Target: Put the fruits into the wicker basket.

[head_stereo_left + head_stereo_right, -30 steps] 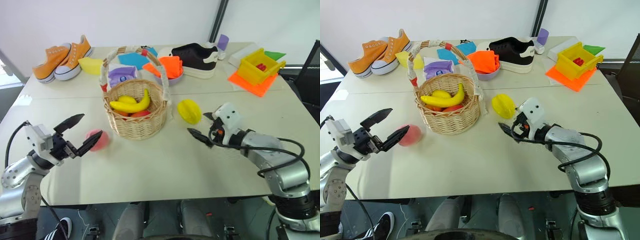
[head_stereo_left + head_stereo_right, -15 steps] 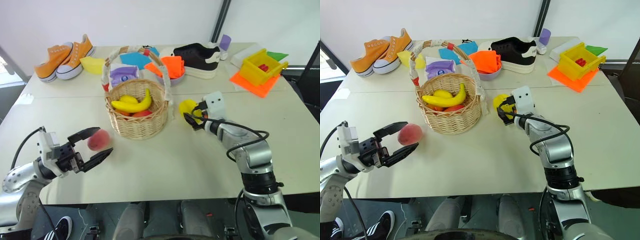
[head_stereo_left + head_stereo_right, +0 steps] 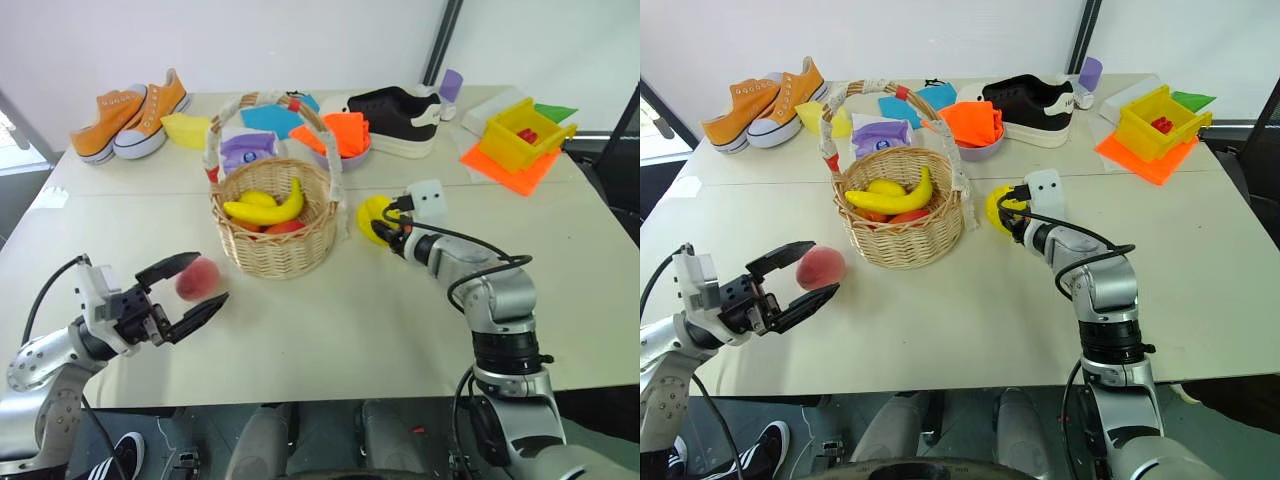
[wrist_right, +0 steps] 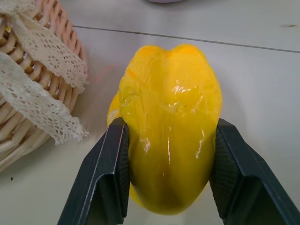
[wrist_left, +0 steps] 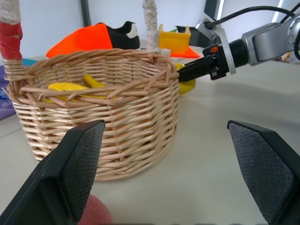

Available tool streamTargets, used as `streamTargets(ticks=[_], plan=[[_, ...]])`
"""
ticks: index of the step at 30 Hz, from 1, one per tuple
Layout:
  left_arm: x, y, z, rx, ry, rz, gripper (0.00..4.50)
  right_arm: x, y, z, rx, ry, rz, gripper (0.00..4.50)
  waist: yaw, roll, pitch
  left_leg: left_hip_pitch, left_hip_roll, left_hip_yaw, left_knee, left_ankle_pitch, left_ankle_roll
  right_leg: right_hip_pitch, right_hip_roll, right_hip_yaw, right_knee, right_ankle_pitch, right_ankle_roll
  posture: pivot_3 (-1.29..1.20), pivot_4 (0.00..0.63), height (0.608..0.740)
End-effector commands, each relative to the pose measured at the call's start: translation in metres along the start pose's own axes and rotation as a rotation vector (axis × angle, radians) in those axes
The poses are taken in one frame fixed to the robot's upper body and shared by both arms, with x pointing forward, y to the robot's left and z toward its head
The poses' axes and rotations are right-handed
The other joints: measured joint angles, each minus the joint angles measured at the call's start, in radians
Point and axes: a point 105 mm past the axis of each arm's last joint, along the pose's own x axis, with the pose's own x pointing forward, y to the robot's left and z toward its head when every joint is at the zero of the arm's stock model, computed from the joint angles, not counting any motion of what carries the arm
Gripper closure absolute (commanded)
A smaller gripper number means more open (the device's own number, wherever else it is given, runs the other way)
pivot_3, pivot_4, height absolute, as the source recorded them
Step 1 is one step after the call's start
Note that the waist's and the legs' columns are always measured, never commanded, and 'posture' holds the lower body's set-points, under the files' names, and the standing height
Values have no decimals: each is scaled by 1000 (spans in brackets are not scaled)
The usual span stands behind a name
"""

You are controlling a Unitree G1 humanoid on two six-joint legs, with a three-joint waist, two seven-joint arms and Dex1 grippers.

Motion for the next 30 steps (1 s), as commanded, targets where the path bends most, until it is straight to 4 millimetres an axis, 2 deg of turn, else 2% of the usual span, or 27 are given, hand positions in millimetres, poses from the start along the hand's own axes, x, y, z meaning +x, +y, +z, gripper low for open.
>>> streamTargets(ticks=[1,5,7,9,14,20,23,27,28,30], plan=[[-4,3,7,35,-13,19,0,-31,-5,21,-69,-74,79,2857,3,0,0,0,0,0,0,0,0,0,0,0,0,0,0,0,150,740],[-10,14,7,26,-34,79,0,-77,8,22,-172,-48,334,2857,3,0,0,-1,0,0,0,0,0,2,0,-1,-3,0,0,0,150,740],[-16,26,7,5,-59,137,0,-98,25,27,-198,-48,489,2857,-5,1,1,0,1,0,0,0,1,2,0,-1,-3,0,0,0,150,740],[-22,33,2,-2,-52,166,0,-106,45,38,-229,-74,591,2857,-11,1,1,0,2,0,0,0,1,2,1,-1,-3,0,0,0,150,740],[-23,37,-1,10,-42,167,0,-89,83,72,-231,-217,664,2857,-23,1,1,0,4,0,0,0,0,2,1,-2,-3,0,0,0,150,740],[-22,46,5,46,-69,230,0,-57,144,101,-246,-330,752,2857,-23,1,1,-1,3,0,0,0,0,-1,0,-1,-5,0,0,0,150,740],[-20,45,5,47,-70,238,0,-36,153,109,-203,-375,701,2857,-23,0,0,-1,2,0,-1,0,0,-2,0,-2,-5,1,0,0,150,740],[-17,42,5,53,-71,244,0,-20,162,119,-158,-438,660,2857,-25,1,0,0,1,0,-1,0,0,-2,0,-1,-4,2,2,0,150,740],[-17,40,5,51,-72,244,0,-16,162,118,-149,-437,651,1810,-25,0,0,0,1,0,-1,0,0,-3,0,-1,-3,2,2,0,150,740],[-16,38,5,51,-72,244,0,-12,163,112,-179,-425,649,955,-25,0,0,0,1,0,-1,0,0,-4,0,-1,-1,3,3,0,150,740]])
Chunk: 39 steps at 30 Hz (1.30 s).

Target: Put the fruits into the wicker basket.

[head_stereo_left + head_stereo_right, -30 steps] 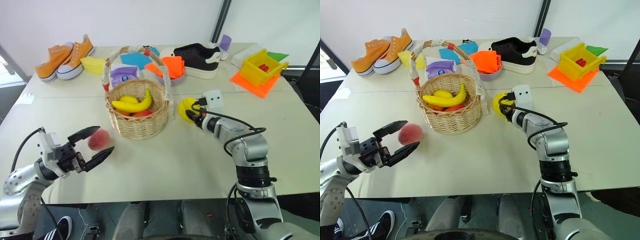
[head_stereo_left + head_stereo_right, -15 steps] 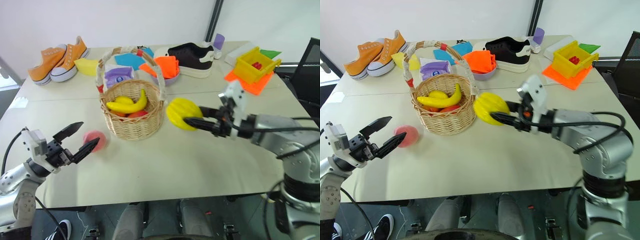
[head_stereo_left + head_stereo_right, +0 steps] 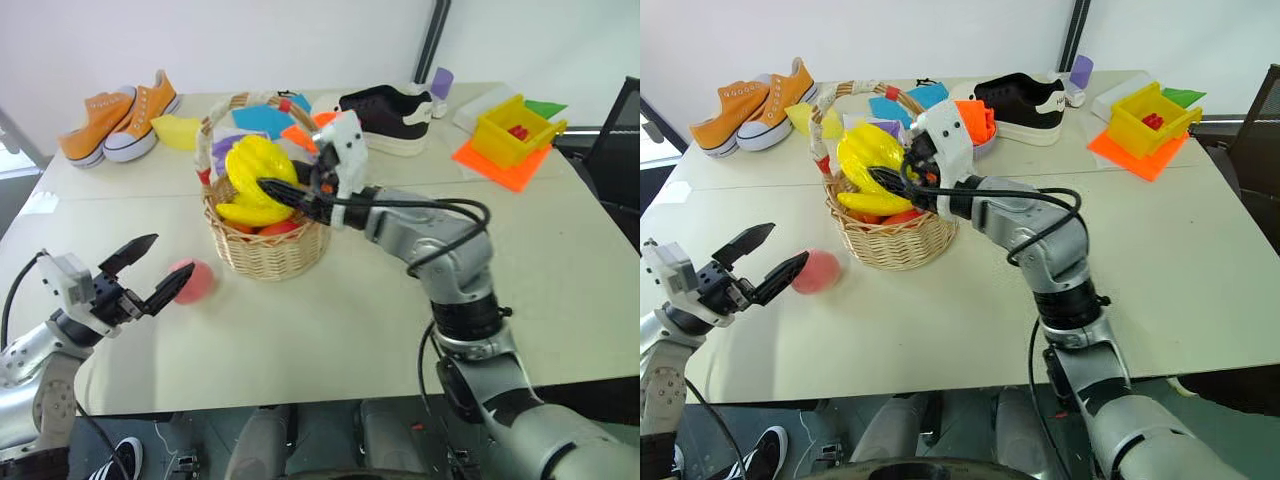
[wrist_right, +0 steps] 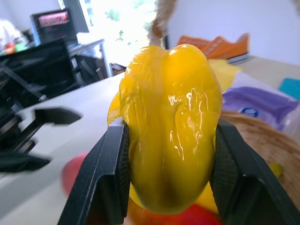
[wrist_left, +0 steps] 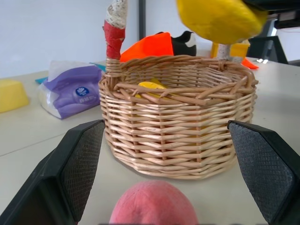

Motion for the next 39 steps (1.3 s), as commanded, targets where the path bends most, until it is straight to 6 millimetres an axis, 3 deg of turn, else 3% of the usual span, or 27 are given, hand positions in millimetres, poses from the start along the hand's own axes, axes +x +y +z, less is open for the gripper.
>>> streamTargets(ticks=[1,2,6,10,15,19,24,29,32,35,39], plan=[[0,-5,10,39,-22,-4,0,3,1,7,-83,-29,-5,327,0,0,0,0,0,0,0,0,0,0,0,0,1,0,0,0,150,740],[-1,-5,10,39,-19,0,0,1,0,5,-90,-24,-8,53,-1,0,0,0,0,0,0,0,0,0,0,0,1,0,0,0,150,740],[-5,-4,8,41,-8,27,0,-14,-1,9,-117,-55,11,53,-1,0,0,0,0,0,0,0,0,0,0,0,3,0,0,0,150,740],[-9,1,8,46,2,73,0,-58,9,17,-201,-86,168,53,6,0,0,0,0,0,0,0,0,1,0,0,2,0,0,0,150,740],[-8,7,7,57,3,144,0,-112,9,0,-291,39,276,53,25,0,0,0,0,0,1,0,0,4,-1,-1,0,-2,-3,0,150,740],[-10,10,-12,57,99,217,0,-147,14,-22,-349,130,288,53,27,-1,0,0,0,0,0,0,0,5,-1,-1,-2,-2,-3,0,150,740],[-2,0,-29,-31,156,203,0,-161,20,-44,-407,227,290,53,28,-1,0,0,1,0,1,0,0,6,-1,-1,-3,-2,-3,0,150,740],[7,0,-45,-78,228,205,0,-158,18,-45,-429,223,276,53,29,-1,0,0,1,0,1,-1,-1,7,-1,-1,-5,-2,-3,0,150,740],[12,-11,-52,-142,256,145,0,-156,15,-46,-426,219,273,53,27,-1,0,0,1,0,1,0,0,7,-1,-1,-5,-2,-3,0,150,740],[8,-1,-65,-141,333,206,0,-155,10,-50,-421,219,253,53,30,-1,0,0,1,0,1,0,0,7,-1,-1,-5,-2,-3,0,150,740],[11,2,-62,-108,320,204,1127,-154,8,-56,-431,221,250,0,32,-1,0,0,1,0,1,0,0,8,-1,-1,-7,-2,-3,0,150,740]])
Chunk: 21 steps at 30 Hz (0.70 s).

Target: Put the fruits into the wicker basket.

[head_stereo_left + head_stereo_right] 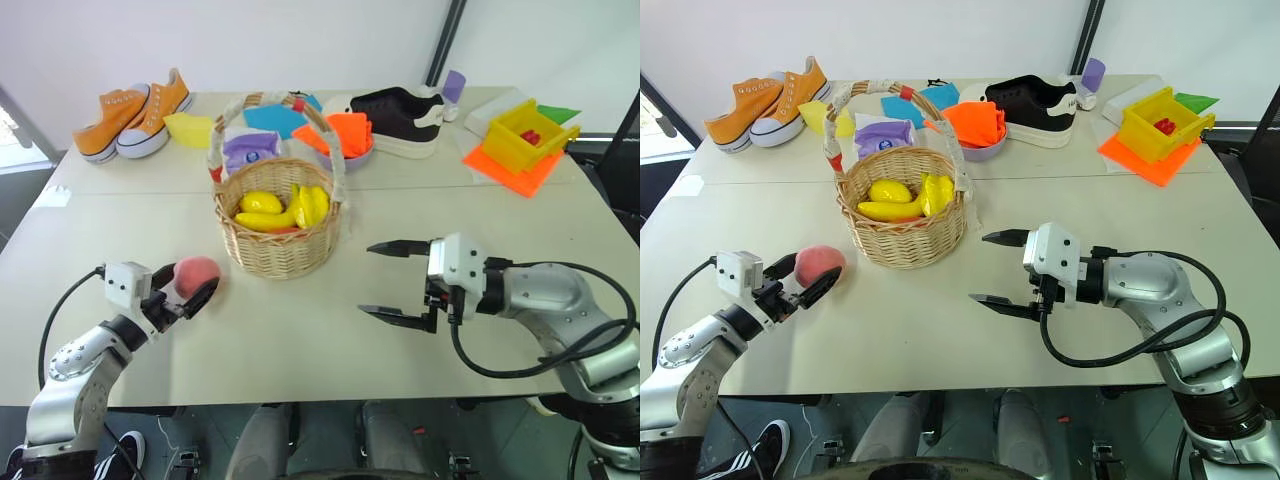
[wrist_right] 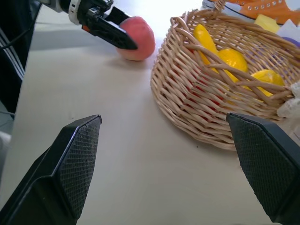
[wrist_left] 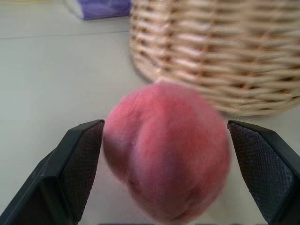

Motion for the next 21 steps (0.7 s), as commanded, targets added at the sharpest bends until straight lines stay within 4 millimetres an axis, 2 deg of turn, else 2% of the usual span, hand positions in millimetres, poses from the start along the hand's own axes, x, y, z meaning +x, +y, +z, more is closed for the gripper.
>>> streamTargets(ticks=[1,5,9,13,15,17,18,21], plan=[[-1,4,3,31,-2,14,1372,2,-1,4,-40,-26,-11,0,0,0,0,0,0,0,0,0,0,0,0,0,0,0,0,0,150,740],[-2,8,15,35,-60,21,1372,4,-4,3,-48,-26,-26,0,-1,0,0,0,0,0,0,0,0,0,0,0,0,0,0,0,150,740],[-14,-3,40,27,-157,-72,1372,4,-6,5,-49,-30,-38,0,-3,0,0,0,0,0,0,0,0,0,0,0,0,0,0,0,150,740],[-37,-20,91,-68,-319,-295,1372,0,-13,11,-36,-61,-63,0,-4,-1,1,0,1,-1,0,0,0,0,1,0,0,0,0,0,150,740],[-24,-22,110,-55,-375,-271,1372,-1,-21,14,-15,-87,-101,0,0,0,1,0,1,0,0,0,0,-1,1,0,0,0,0,0,150,740],[-5,-36,124,-44,-412,-271,1372,-1,-31,13,23,-106,-156,0,10,0,0,1,1,-1,2,0,0,-1,0,-1,0,0,0,0,150,740],[0,-41,127,-42,-418,-275,1372,0,-33,13,32,-110,-168,0,14,-1,0,1,0,-1,2,0,0,1,0,-1,0,0,0,0,150,740],[36,-53,134,16,-409,-190,1372,7,-32,16,24,-114,-166,0,21,-2,1,1,-2,0,3,0,1,4,0,-1,-1,2,4,0,150,740]])
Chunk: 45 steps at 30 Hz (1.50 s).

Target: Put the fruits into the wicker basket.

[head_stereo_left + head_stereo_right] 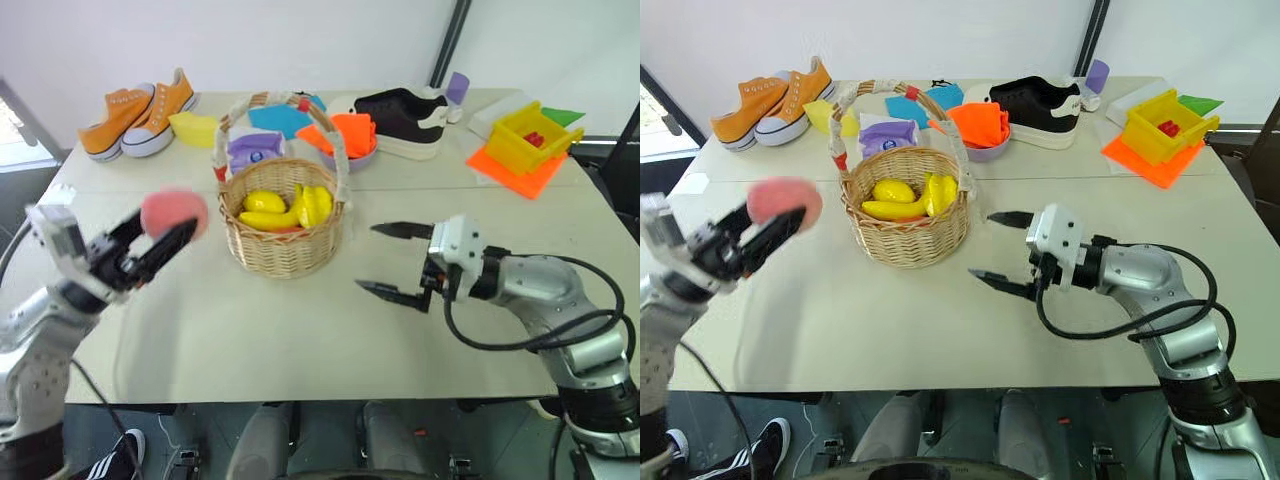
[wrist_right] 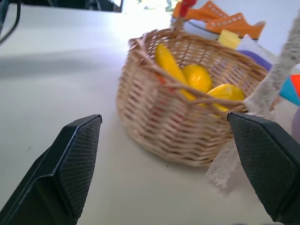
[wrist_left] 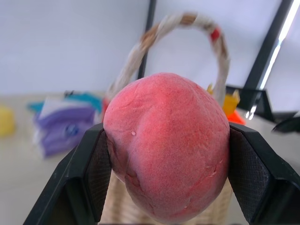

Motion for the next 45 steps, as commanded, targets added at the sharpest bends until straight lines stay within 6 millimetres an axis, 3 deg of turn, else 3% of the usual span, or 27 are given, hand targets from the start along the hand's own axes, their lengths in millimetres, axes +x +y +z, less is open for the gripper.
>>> streamTargets(ticks=[1,7,8,9,11,17,21,24,29,34,38,42,45], plan=[[34,-3,-7,88,28,68,1372,6,-1,12,-32,-36,-15,0,3,-1,1,0,0,0,0,0,0,0,1,0,0,2,4,0,150,740],[65,-6,-17,68,-8,98,1372,13,-5,17,-38,-56,-53,0,-3,-1,1,0,0,0,0,0,0,-1,1,0,1,4,6,0,150,740],[67,-8,-18,51,-11,91,951,14,-5,17,-43,-55,-60,0,-1,-1,1,0,0,0,0,0,0,-1,2,0,1,4,6,0,150,740],[68,-10,-20,40,-9,82,480,14,-5,17,-46,-57,-68,0,-1,-1,1,0,0,0,0,0,0,-1,2,0,1,4,6,0,150,740],[67,-12,-21,75,-6,80,86,14,-8,19,-47,-65,-91,0,-1,-1,1,0,0,0,0,0,0,-1,1,0,1,4,6,0,150,740],[54,-27,-15,56,-5,-38,86,12,-37,23,60,-125,-299,0,-2,-1,1,0,0,0,0,0,0,-1,1,0,1,4,6,0,150,740],[37,-27,-2,35,-22,-98,86,19,-45,24,103,-152,-421,0,-3,-1,1,0,0,0,0,0,0,-2,1,0,2,4,6,0,150,740],[8,-32,8,45,-3,-187,86,30,-54,24,146,-160,-553,0,-22,-1,1,0,0,0,-1,0,0,-3,1,1,3,4,6,0,150,740],[-49,11,16,97,50,-57,86,57,-53,28,219,-204,-565,0,-32,0,1,0,1,0,-2,2,-3,-8,2,2,11,1,2,0,150,740],[-78,26,2,128,82,19,86,81,-51,26,201,-186,-527,0,-24,0,1,1,1,0,-2,3,-4,-10,1,1,9,1,1,0,150,740],[-85,22,-8,109,73,33,86,91,-55,24,175,-180,-518,0,-25,-1,0,1,0,0,-2,2,-4,-9,1,1,8,1,1,0,150,740],[-94,20,-16,85,69,59,0,97,-69,14,169,-142,-578,1269,-32,-1,0,1,1,0,-2,2,-4,-10,1,2,11,1,2,0,150,740],[-96,19,-18,87,76,63,0,96,-70,14,170,-151,-572,2874,-32,-1,0,1,1,0,-3,3,-4,-10,1,2,12,1,2,0,150,740]])
